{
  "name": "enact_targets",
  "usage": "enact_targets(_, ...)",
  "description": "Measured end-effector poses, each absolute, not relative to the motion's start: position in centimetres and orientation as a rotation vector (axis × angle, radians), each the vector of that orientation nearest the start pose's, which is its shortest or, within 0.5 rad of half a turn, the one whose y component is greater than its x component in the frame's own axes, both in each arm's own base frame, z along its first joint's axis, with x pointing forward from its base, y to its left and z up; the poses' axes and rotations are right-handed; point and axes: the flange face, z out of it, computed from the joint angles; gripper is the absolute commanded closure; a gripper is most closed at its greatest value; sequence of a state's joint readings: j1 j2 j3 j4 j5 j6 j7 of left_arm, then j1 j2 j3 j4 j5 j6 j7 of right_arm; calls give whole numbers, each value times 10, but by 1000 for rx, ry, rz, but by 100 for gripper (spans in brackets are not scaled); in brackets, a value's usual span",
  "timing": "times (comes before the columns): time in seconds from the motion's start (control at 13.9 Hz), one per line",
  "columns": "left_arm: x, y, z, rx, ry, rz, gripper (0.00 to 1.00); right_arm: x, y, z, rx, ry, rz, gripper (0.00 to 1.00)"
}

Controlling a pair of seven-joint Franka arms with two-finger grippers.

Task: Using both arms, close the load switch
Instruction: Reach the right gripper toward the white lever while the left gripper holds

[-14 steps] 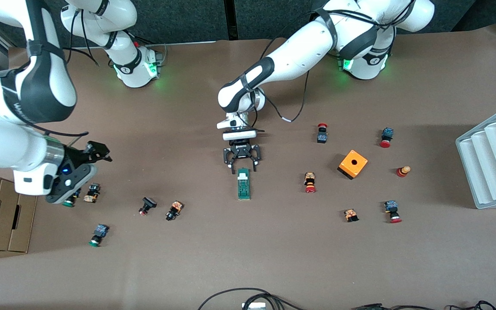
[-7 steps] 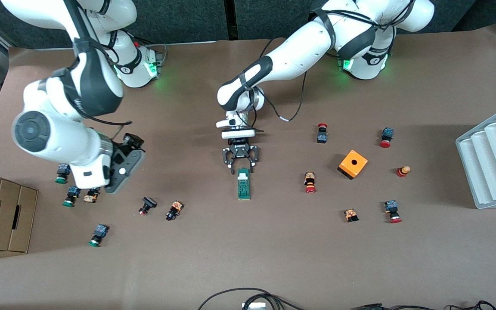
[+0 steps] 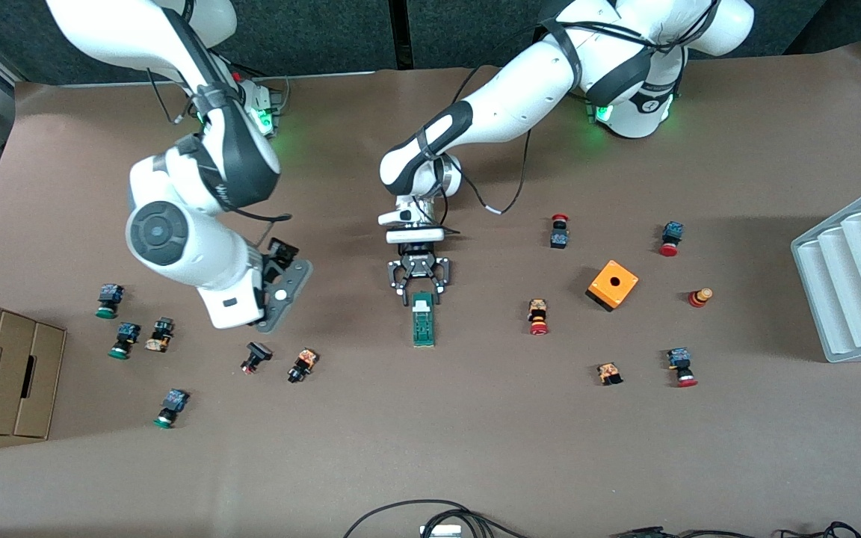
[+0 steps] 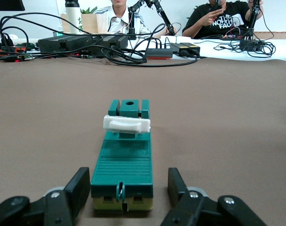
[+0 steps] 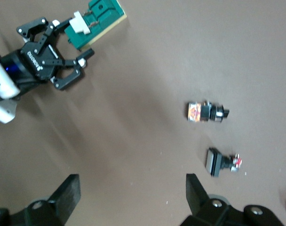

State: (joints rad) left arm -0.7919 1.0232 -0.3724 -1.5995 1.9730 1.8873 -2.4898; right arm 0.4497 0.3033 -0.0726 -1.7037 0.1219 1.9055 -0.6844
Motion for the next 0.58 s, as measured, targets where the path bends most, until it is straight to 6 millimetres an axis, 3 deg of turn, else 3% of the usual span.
enact_targets(0.29,350,-568,60,-2555,-72,-1797,25,584,271,385,-2600,-1587,82,0)
enact_targets(0.58,350,-568,60,-2553,-73,-1799,25,571,316,362,-2555,-1684,28,0)
